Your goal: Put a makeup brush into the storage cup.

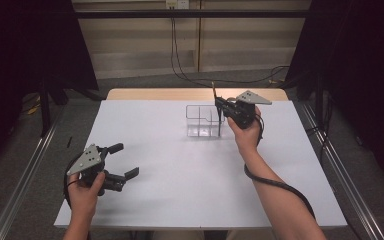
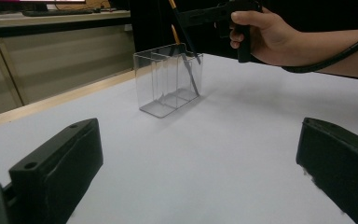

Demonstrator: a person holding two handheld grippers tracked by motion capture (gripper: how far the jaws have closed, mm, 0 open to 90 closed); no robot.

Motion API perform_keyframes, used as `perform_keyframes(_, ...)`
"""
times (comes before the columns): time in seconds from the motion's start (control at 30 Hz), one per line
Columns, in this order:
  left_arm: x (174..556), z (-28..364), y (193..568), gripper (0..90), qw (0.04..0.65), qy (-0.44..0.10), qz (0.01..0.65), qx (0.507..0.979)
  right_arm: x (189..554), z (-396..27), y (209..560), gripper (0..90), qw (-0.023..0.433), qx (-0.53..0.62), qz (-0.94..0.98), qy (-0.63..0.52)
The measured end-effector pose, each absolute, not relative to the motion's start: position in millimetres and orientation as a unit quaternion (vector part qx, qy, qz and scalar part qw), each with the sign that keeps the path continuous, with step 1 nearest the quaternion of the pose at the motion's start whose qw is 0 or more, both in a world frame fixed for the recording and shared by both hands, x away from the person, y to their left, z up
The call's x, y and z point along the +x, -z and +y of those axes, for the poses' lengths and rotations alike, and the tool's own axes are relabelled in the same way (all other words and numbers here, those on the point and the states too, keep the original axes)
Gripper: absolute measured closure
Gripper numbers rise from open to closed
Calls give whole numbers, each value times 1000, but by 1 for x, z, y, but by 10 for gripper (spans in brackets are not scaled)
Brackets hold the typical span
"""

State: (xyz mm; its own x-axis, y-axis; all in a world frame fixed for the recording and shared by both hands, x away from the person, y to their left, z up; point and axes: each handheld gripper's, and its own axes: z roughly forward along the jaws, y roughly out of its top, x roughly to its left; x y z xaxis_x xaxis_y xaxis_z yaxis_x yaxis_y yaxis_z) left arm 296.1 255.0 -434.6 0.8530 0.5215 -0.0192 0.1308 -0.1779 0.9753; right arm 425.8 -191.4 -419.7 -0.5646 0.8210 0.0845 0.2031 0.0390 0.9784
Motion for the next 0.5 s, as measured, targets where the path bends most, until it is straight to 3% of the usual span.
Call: perform_keyframes(0.5,296,254,434,5,603,-163,215,751,424,-194,423,833,268,381,671,-577)
